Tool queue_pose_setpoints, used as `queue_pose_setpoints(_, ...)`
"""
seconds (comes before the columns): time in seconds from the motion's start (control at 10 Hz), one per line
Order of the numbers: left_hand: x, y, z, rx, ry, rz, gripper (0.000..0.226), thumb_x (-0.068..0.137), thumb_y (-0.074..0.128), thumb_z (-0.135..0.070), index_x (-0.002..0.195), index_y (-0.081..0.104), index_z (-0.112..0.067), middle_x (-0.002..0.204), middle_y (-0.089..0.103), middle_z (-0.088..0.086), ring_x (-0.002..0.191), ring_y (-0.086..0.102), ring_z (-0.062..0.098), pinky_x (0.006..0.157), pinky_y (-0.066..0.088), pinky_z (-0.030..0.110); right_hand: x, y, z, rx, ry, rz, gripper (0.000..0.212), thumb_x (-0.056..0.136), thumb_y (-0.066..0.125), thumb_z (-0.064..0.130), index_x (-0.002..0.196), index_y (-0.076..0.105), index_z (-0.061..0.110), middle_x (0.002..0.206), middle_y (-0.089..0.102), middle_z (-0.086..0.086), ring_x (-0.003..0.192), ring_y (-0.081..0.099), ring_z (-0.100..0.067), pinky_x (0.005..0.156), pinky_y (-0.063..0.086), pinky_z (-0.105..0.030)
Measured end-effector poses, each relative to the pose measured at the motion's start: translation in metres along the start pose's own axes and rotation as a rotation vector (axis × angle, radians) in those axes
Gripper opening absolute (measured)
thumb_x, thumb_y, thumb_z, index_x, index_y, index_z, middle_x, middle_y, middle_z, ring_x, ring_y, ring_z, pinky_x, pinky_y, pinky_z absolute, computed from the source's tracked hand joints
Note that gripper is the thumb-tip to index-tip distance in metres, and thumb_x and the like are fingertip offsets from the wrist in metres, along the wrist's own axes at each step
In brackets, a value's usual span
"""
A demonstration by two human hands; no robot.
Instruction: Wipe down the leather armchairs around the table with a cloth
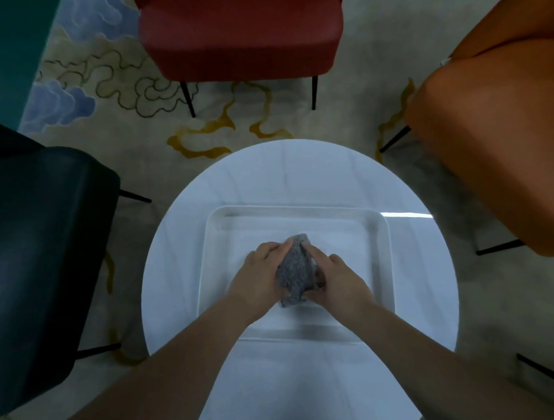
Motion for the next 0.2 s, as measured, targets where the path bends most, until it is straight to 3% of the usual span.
queue_pose_setpoints(0.2, -0.016, -0.024, 0.004, 0.007, -0.094, -0.005, 0.095, 0.079, 0.075, -0.032, 0.151, 0.013, -0.035, 0.154, 0.021, 0.000, 0.138, 0.026, 0.023, 0.113, 0.027, 0.035, -0.016, -0.021, 0.006, 0.089, 0.038, -0.065, 0.092, 0.077, 0.076, 0.035, 0.147, 0.016, 0.045, 0.110, 0.045, 0.003, 0.091, 0.056, -0.014, 0.080, 0.050, -0.030)
Point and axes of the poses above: each hand's wrist, its own x-axis towards the middle knuckle, its own y-axis out of the palm, z = x × y, the point moved 7 cm from there along x, towards the middle knuckle
